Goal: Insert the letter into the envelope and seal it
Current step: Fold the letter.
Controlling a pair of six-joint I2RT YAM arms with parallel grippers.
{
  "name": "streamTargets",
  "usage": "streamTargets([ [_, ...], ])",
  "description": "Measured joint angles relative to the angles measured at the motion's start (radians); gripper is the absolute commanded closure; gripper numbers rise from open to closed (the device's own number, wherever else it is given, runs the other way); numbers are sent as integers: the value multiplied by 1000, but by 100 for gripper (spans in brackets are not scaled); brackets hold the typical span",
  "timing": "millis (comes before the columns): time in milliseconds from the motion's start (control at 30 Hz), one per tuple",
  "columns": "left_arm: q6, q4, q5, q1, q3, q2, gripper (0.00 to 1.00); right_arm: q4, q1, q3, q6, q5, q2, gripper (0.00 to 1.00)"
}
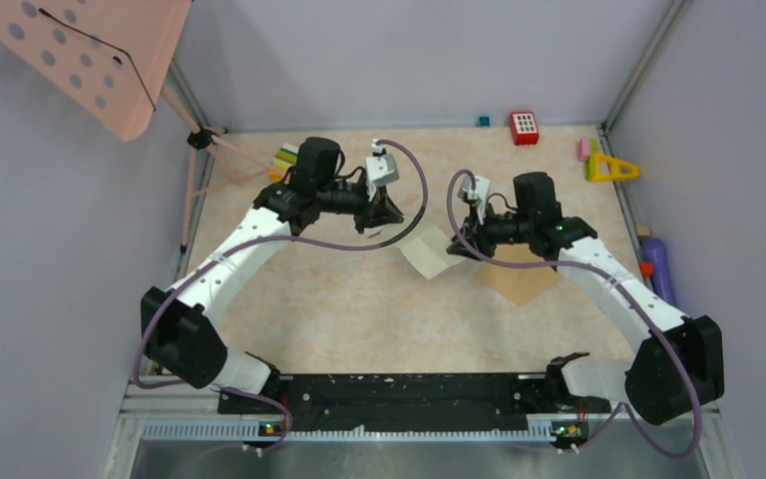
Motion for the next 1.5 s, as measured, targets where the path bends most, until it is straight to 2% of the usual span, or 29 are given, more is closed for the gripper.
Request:
streamTargets([
  [33, 0, 0, 0, 1, 0, 0, 100, -7, 0, 0, -2, 5, -3, 58],
  [100, 0, 0, 0, 2, 0, 0, 100, -21, 0, 0, -13, 16, -10, 59],
  [133, 0, 0, 0, 2, 0, 0, 100, -25, 0, 0, -17, 23, -13, 67],
  [200, 0, 0, -2, 3, 0, 0, 100, -36, 0, 0, -29, 31, -21, 92],
  [233, 0, 0, -3, 3, 0, 0, 100, -44, 0, 0, -39, 35, -26, 100],
  [400, 0, 0, -3, 8, 3, 0, 100, -64, 0, -3, -59, 50, -46, 100],
  [467, 0, -2, -3, 9, 5, 0, 100, -66, 0, -3, -63, 55, -48, 72],
  [500, 0, -3, -3, 10, 7, 0, 100, -66, 0, -3, -64, 56, -48, 63],
  [600, 0, -3, -3, 13, 12, 0, 100, -72, 0, -4, -70, 62, -48, 59],
  [667, 0, -4, -3, 14, 13, 0, 100, -73, 0, -4, -72, 64, -48, 65],
  [767, 0, -5, -3, 17, 13, 0, 100, -80, 0, -4, -81, 67, -48, 89],
  [833, 0, -6, -3, 19, 13, 0, 100, -86, 0, -5, -84, 69, -48, 100],
  [967, 0, -6, -3, 21, 13, 0, 100, -88, 0, -17, -89, 76, -51, 100],
  [1000, 0, -6, -3, 22, 13, 0, 100, -89, 0, -20, -89, 78, -52, 88],
  [1033, 0, -6, -3, 22, 13, 0, 100, -87, 0, -24, -89, 80, -53, 68],
  [1100, 0, -6, -3, 22, 13, 0, 100, -89, 0, -24, -83, 84, -54, 37],
  [1133, 0, -6, -3, 23, 13, 0, 100, -88, 0, -24, -82, 88, -54, 31],
  [1200, 0, -6, -1, 23, 13, 0, 100, -82, 0, -24, -84, 94, -54, 22],
  [1267, 0, -6, 3, 23, 13, 0, 100, -68, 0, -24, -66, 99, -54, 16],
  [1500, -6, -6, 20, 23, 13, 0, 100, 37, 3, -6, 39, 101, -36, 13],
])
